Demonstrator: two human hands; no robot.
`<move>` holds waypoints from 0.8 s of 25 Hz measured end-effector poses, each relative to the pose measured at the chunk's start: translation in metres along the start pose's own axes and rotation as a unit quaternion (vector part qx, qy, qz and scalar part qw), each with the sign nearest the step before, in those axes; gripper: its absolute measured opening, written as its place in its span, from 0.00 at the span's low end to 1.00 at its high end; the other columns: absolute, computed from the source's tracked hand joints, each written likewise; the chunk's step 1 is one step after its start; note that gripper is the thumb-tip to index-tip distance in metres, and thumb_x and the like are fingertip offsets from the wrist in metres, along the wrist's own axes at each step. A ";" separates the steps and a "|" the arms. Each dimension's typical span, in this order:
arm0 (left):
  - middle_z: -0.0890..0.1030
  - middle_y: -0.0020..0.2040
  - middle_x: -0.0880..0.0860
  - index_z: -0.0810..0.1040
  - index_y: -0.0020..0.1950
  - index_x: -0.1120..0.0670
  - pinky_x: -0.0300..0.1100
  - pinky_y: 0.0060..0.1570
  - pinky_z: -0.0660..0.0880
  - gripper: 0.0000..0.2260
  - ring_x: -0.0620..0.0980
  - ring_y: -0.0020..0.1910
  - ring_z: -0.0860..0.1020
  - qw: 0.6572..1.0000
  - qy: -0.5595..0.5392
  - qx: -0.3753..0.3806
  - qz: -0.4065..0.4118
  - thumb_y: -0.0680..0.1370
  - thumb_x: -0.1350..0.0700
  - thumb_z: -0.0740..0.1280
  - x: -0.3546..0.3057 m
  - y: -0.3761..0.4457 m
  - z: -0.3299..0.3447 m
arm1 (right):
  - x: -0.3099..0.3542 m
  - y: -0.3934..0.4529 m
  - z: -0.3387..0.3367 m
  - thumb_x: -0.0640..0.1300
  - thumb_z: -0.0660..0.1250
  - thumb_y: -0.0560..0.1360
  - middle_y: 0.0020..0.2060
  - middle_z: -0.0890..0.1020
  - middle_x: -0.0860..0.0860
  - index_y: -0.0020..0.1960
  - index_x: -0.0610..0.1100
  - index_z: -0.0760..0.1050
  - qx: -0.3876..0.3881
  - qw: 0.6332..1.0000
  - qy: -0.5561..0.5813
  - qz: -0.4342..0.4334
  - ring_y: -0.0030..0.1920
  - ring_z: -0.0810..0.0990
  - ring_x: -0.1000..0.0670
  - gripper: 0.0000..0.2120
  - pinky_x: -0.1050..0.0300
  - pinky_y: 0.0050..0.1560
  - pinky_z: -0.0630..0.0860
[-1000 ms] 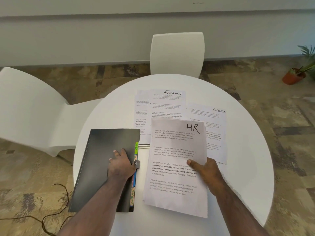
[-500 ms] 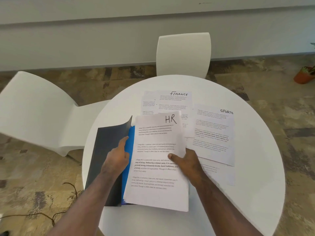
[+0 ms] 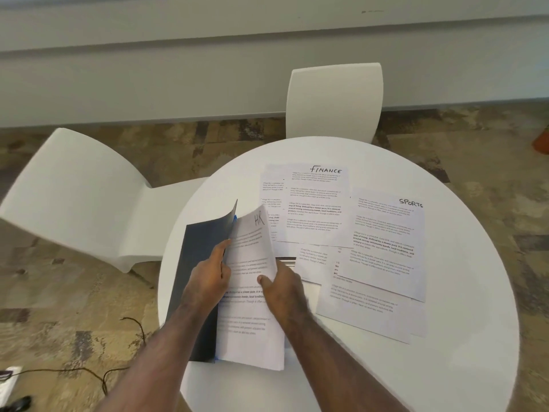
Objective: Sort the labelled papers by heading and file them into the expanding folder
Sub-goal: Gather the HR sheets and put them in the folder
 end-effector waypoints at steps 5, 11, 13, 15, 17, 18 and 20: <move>0.76 0.50 0.37 0.59 0.70 0.36 0.33 0.28 0.78 0.22 0.44 0.38 0.82 0.998 -0.069 0.003 -0.001 0.77 0.37 0.56 -0.006 -0.005 0.000 | 0.017 -0.008 0.028 0.54 0.61 0.80 0.64 0.77 0.53 0.72 0.56 0.61 0.085 0.996 0.020 0.006 0.56 0.81 0.48 0.22 0.49 0.55 0.82; 0.74 0.47 0.33 0.60 0.67 0.33 0.28 0.24 0.73 0.17 0.43 0.34 0.82 0.994 -0.105 -0.014 -0.009 0.78 0.38 0.58 -0.014 0.005 -0.005 | 0.009 -0.011 0.051 0.51 0.57 0.83 0.65 0.76 0.50 0.76 0.57 0.56 0.105 0.993 -0.038 -0.050 0.55 0.81 0.49 0.23 0.53 0.54 0.82; 0.75 0.49 0.36 0.60 0.69 0.36 0.29 0.26 0.74 0.19 0.42 0.38 0.82 0.995 -0.100 -0.015 -0.001 0.80 0.40 0.59 -0.019 0.009 -0.006 | 0.014 -0.009 0.057 0.52 0.60 0.82 0.60 0.80 0.45 0.73 0.55 0.65 0.087 0.994 -0.006 -0.065 0.56 0.82 0.45 0.20 0.51 0.54 0.81; 0.76 0.48 0.37 0.61 0.68 0.36 0.28 0.24 0.73 0.17 0.41 0.37 0.82 0.993 -0.118 -0.020 -0.006 0.81 0.43 0.60 -0.026 0.012 -0.006 | 0.013 -0.005 0.065 0.60 0.62 0.77 0.53 0.84 0.46 0.65 0.51 0.74 0.086 0.994 0.041 -0.049 0.56 0.83 0.48 0.21 0.52 0.55 0.81; 0.76 0.44 0.34 0.63 0.61 0.26 0.27 0.21 0.70 0.13 0.39 0.33 0.82 0.990 -0.140 -0.023 -0.011 0.82 0.44 0.59 -0.031 0.015 -0.008 | 0.016 -0.004 0.072 0.65 0.57 0.78 0.52 0.83 0.45 0.67 0.50 0.71 0.104 0.992 0.005 -0.070 0.53 0.82 0.49 0.25 0.50 0.56 0.81; 0.77 0.42 0.34 0.62 0.56 0.21 0.27 0.21 0.69 0.15 0.38 0.32 0.82 0.989 -0.144 -0.032 -0.013 0.83 0.45 0.59 -0.032 0.017 -0.008 | 0.019 -0.004 0.072 0.63 0.54 0.80 0.52 0.82 0.45 0.70 0.52 0.67 0.112 0.990 -0.037 -0.072 0.51 0.82 0.48 0.24 0.47 0.55 0.81; 0.78 0.43 0.38 0.61 0.59 0.20 0.30 0.21 0.69 0.18 0.41 0.30 0.82 0.995 -0.096 -0.027 -0.016 0.83 0.47 0.59 -0.032 0.022 -0.008 | 0.023 -0.004 0.070 0.59 0.56 0.80 0.54 0.82 0.44 0.74 0.55 0.59 0.103 0.987 -0.101 -0.069 0.51 0.82 0.44 0.24 0.42 0.54 0.81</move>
Point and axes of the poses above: each hand's wrist, its own y-axis towards the middle knuckle, its own z-axis out of the palm, x = y × z, the point moved 1 cm from there along y, towards the middle knuckle
